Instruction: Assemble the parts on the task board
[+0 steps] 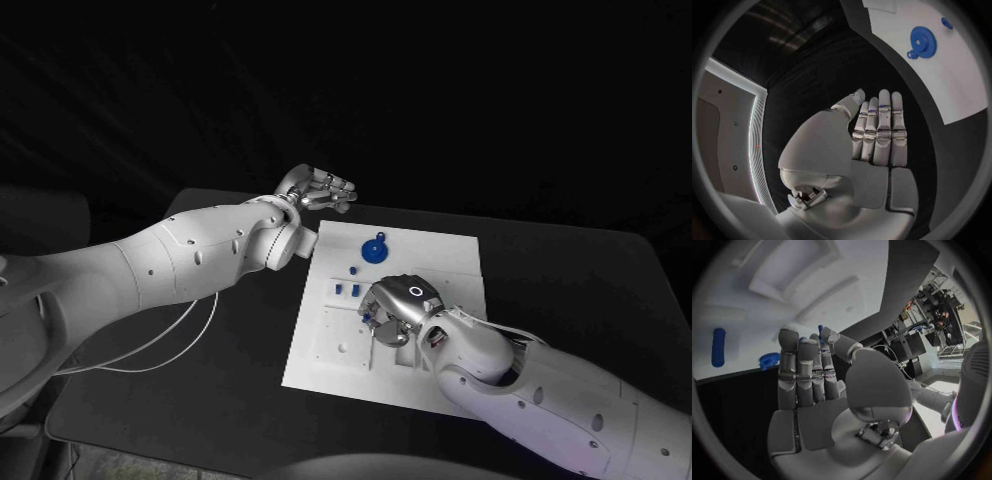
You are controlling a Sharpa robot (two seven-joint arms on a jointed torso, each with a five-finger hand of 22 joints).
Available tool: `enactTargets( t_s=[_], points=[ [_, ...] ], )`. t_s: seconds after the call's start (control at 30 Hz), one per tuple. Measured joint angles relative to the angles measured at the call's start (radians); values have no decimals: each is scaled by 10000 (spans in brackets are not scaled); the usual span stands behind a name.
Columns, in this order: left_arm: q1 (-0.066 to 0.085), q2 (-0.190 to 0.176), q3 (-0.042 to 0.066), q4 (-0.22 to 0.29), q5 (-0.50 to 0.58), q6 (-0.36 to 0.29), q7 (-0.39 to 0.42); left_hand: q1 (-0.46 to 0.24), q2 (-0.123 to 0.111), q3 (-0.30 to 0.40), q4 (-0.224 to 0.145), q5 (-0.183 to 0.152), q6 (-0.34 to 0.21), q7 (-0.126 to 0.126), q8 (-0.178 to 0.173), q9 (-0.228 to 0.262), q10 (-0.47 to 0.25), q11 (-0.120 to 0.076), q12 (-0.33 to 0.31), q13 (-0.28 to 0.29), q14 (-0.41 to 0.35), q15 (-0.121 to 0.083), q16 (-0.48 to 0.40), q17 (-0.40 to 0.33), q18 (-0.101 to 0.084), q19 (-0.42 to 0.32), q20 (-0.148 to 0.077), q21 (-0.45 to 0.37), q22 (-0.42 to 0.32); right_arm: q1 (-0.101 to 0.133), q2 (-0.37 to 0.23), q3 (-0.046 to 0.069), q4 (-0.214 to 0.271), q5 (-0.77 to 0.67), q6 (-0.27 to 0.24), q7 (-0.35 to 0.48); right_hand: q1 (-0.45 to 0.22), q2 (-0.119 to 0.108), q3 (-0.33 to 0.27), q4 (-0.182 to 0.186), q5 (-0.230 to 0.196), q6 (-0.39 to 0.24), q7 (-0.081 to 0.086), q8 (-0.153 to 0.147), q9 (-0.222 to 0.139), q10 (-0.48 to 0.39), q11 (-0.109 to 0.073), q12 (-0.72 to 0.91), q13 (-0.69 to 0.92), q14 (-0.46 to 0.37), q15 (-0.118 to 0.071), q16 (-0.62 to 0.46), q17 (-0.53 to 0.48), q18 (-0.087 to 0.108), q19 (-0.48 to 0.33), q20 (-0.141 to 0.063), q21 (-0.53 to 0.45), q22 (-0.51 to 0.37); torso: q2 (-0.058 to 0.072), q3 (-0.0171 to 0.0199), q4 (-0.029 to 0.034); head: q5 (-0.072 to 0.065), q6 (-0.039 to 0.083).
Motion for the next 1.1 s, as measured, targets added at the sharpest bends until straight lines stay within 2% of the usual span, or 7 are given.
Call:
enactTargets(
  t_s=[0.17,0.47,1.1],
  points=[
    [0,38,0,-7,23,37,-7,0,0,1,-1,0,0,0,0,0,0,0,0,0,0,0,0,0,0,0,0,0,-16,-104,74,-56,-83,-95,0,-17,0,0,16,-68,0,-1,0,-1,1,-2,2,-6,-1,0,0,0,13,1,0,0,0,9,7,15,13,100,-113],
    [0,57,1,-54,70,85,-12,0,0,1,-2,0,0,0,0,0,0,0,0,0,0,0,0,0,1,0,0,0,-15,-185,149,-85,-201,-196,0,-42,1,-1,15,-68,0,-29,-3,-22,12,-17,16,-8,-4,0,1,0,12,1,0,1,0,8,6,15,-8,212,-198],
    [-1,83,1,-83,100,139,-24,0,-1,2,-2,0,0,0,0,0,0,0,0,0,0,0,0,1,0,0,0,0,-129,-222,259,-106,-315,-264,8,-59,-26,-30,14,-69,0,-35,0,8,4,-19,17,-27,18,1,1,0,21,3,0,2,0,24,4,18,-16,258,-252]
  ],
)
